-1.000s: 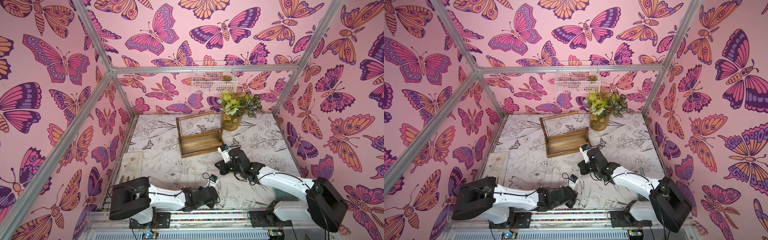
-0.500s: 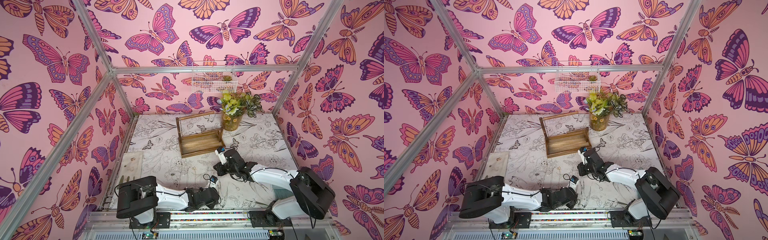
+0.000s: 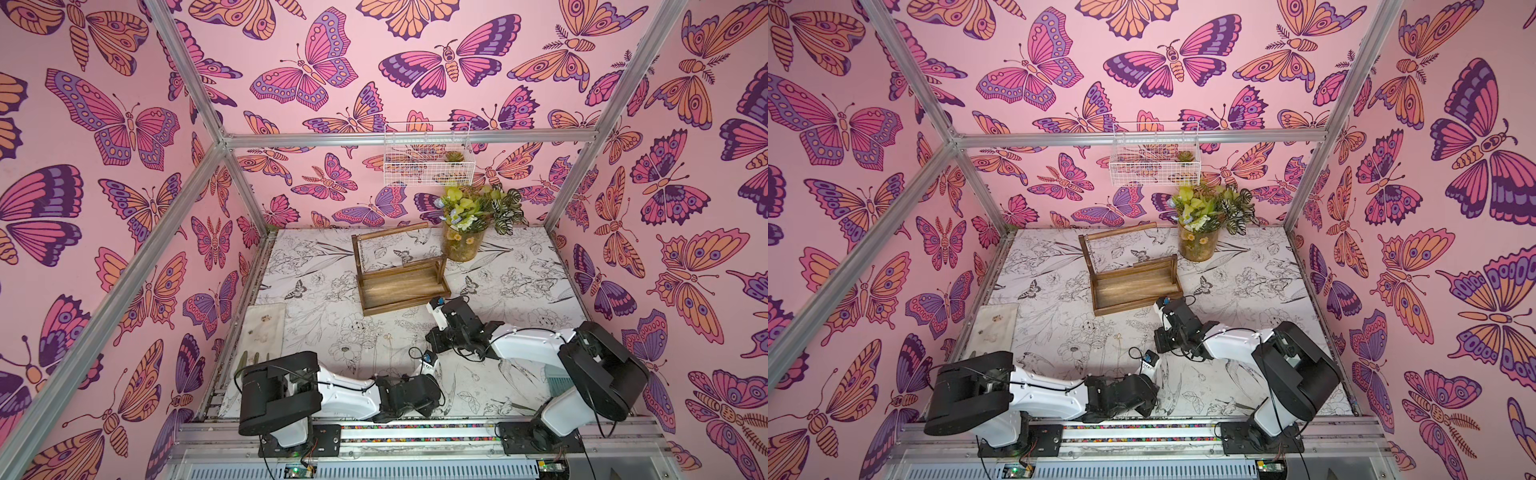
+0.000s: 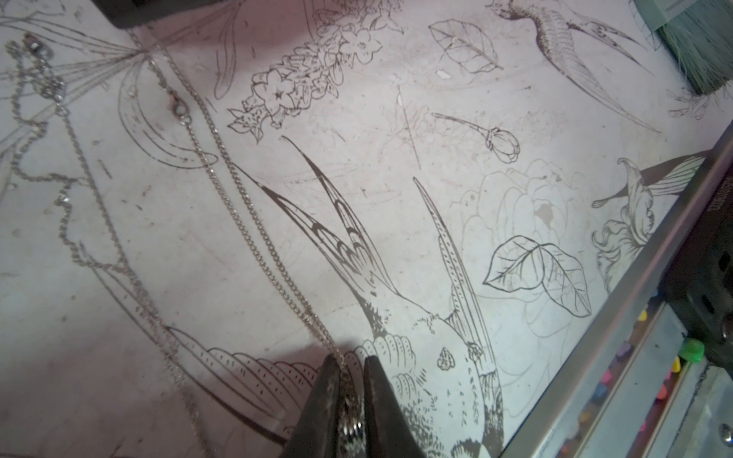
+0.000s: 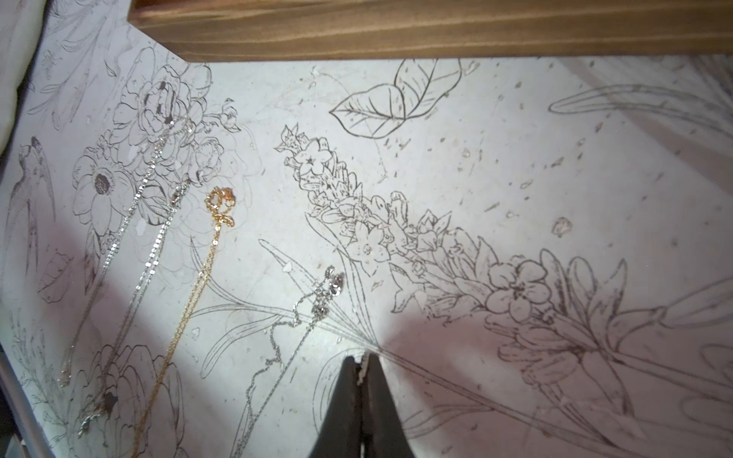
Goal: Take the necklace off the jewelry display stand
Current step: Place the necklace at the center of the board.
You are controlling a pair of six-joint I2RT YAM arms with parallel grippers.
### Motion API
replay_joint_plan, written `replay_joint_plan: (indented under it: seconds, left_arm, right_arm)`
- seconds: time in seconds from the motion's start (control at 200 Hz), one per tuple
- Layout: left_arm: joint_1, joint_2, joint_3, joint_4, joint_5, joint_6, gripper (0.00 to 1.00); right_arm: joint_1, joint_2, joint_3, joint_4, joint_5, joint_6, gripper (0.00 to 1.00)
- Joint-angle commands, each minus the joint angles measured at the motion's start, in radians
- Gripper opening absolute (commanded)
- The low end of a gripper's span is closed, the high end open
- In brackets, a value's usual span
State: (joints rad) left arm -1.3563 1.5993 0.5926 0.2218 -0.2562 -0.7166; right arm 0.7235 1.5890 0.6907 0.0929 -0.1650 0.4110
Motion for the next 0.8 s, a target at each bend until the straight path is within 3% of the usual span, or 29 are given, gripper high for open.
replay_joint_plan:
  seconds: [0.0, 0.3, 0.416, 0.661, 0.791]
  left_arm:
    - [-0.012, 0.026, 0.003, -0.025, 0.0, -0.01, 0.17]
    - [-0.024, 0.017, -0.004, -0.037, -0.006, -0.018, 0.18]
    - [-0.029, 0.006, -0.009, -0.052, -0.009, -0.027, 0.21]
    - [-0.036, -0.006, -0.011, -0.084, -0.008, -0.036, 0.45]
    - [-0.037, -0.022, -0.012, -0.11, -0.012, -0.04, 0.53]
  right_arm:
    - [0.001, 0.025, 0.037, -0.025, 0.015, -0.02, 0.08]
    - [-0.029, 0.033, 0.063, -0.07, 0.027, -0.039, 0.43]
    - [-0.035, 0.03, 0.067, -0.073, 0.028, -0.04, 0.46]
    - [-0.038, 0.009, 0.073, -0.078, 0.026, -0.045, 0.48]
    - [-0.039, -0.042, 0.074, -0.092, 0.028, -0.05, 0.5]
